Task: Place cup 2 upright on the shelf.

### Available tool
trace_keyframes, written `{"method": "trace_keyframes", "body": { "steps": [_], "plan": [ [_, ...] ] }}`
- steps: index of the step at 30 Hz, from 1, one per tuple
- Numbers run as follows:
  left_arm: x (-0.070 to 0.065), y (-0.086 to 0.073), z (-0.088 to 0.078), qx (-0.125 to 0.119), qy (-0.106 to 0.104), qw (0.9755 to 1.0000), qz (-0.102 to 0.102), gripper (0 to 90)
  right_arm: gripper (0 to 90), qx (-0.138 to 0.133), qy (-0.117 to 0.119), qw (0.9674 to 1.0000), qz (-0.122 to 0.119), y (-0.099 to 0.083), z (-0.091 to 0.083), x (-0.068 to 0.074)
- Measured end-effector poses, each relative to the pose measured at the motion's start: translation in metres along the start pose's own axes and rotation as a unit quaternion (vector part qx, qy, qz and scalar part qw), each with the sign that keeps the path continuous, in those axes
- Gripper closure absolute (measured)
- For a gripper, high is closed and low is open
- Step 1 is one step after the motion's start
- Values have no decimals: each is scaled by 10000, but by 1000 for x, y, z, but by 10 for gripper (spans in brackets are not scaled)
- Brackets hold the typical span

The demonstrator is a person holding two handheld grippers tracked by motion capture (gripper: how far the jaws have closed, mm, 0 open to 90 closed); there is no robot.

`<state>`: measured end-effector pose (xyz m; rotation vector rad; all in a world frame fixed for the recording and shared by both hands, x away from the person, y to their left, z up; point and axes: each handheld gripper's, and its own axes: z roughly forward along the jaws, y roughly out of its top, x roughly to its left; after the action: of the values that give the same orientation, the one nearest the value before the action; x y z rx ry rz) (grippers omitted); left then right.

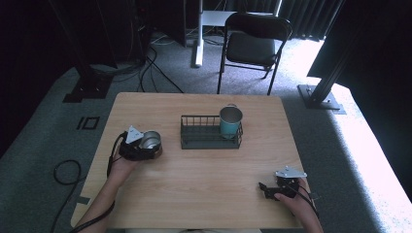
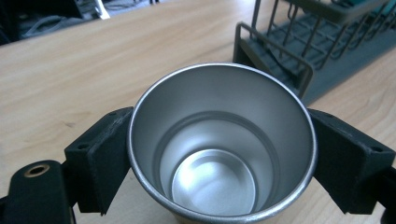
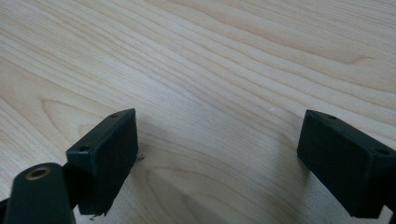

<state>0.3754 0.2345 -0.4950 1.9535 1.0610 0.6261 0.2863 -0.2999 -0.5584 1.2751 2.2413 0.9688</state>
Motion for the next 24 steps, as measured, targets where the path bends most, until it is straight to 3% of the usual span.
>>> {"method": "trace_keyframes", "body": {
  "steps": [12,24],
  "plan": [
    [-1,23,-17,-157,-174,9997,-88,142,120,0,0,10000,-1,0,0,0],
    [-11,61,-27,-266,-255,9991,209,142,120,1,1,10000,1,0,0,0]
  ]
}}
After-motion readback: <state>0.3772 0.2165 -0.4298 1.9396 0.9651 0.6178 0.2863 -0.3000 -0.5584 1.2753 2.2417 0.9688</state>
